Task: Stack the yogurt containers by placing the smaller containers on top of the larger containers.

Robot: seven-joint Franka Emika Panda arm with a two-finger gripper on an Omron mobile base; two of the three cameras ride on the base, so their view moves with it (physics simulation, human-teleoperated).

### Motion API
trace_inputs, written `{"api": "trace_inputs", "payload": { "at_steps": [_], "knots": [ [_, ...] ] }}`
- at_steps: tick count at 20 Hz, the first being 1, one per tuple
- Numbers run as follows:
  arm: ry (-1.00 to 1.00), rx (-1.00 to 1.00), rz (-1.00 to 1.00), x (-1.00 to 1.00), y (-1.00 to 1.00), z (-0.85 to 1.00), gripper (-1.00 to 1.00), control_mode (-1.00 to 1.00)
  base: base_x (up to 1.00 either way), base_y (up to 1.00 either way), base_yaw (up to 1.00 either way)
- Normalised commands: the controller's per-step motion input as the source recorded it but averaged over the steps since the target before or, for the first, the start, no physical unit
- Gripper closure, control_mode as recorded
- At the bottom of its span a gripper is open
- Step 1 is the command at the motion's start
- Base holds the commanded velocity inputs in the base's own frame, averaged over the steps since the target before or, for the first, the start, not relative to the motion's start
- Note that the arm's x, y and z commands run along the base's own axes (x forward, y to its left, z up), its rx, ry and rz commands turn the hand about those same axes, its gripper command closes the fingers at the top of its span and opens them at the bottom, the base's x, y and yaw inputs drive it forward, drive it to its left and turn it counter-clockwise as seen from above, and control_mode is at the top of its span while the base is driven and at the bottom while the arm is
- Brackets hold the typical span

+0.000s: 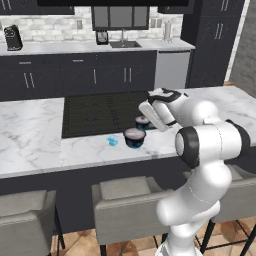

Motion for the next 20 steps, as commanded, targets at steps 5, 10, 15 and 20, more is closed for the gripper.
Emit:
{"api": "trace_inputs", "payload": {
  "at_steps": [5,10,15,20],
  "knots": [
    [0.00,0.00,0.00,0.10,0.00,-0.20,1.00,-1.00,0.00,0.00,0.00],
    [0.00,0.00,0.00,0.14,0.00,-0.19,1.00,-1.00,0.00,0.00,0.00],
    [0.00,0.00,0.00,0.14,0.00,-0.12,1.00,-1.00,0.00,0.00,0.00],
    [0.00,0.00,0.00,0.08,0.03,-0.04,1.00,-1.00,0.00,0.00,0.00]
  ]
}}
